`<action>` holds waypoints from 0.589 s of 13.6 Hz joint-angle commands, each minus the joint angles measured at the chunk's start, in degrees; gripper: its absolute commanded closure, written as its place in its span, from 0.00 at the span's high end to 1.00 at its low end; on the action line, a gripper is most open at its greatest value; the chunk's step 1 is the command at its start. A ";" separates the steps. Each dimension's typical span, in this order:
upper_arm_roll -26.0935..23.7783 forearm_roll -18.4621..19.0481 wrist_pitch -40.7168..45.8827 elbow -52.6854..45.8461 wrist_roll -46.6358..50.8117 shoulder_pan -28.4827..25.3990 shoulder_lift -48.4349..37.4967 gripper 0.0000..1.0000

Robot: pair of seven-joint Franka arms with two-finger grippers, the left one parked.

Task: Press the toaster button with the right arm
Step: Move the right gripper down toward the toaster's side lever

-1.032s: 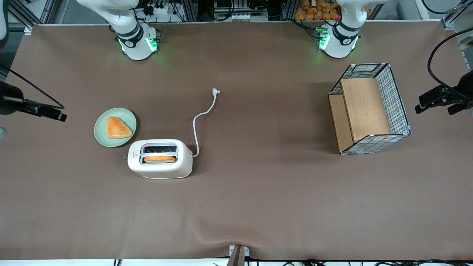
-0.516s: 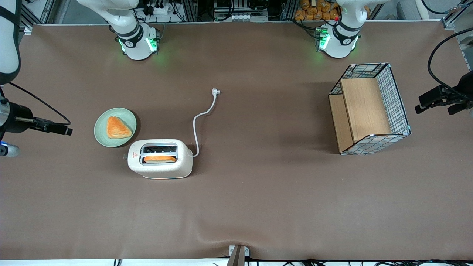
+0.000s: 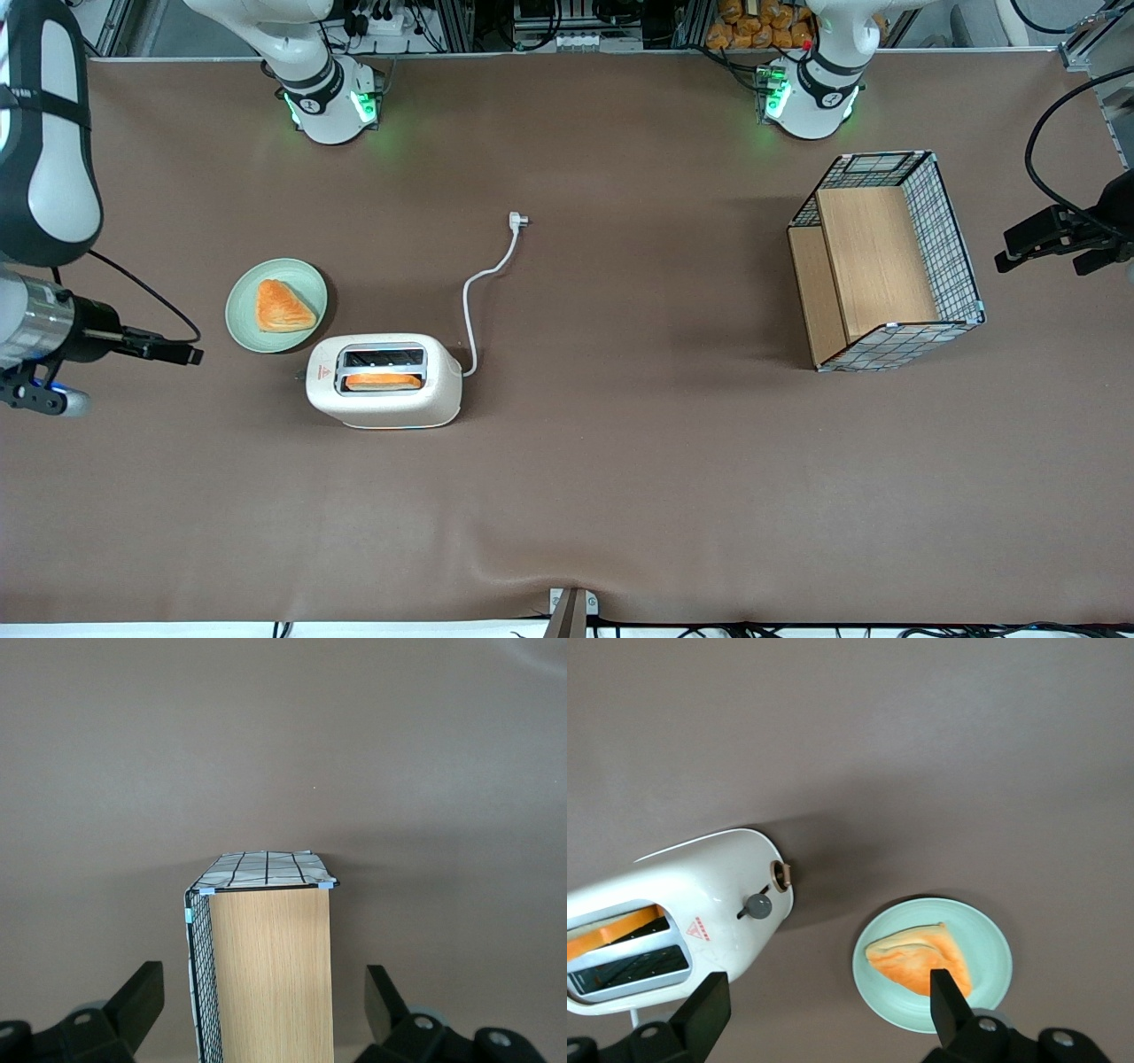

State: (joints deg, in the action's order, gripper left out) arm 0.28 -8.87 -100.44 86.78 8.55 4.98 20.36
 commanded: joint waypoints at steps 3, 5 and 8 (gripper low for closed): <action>-0.46 -7.64 -1.24 1.72 -0.73 1.35 0.65 0.41; -0.46 -9.84 -2.21 1.90 -0.82 1.44 1.70 0.00; -0.46 -15.27 -5.37 1.90 -3.44 1.44 3.19 0.00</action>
State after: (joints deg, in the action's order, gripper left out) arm 0.42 -19.89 -104.34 88.70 7.87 5.50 22.61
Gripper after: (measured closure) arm 0.674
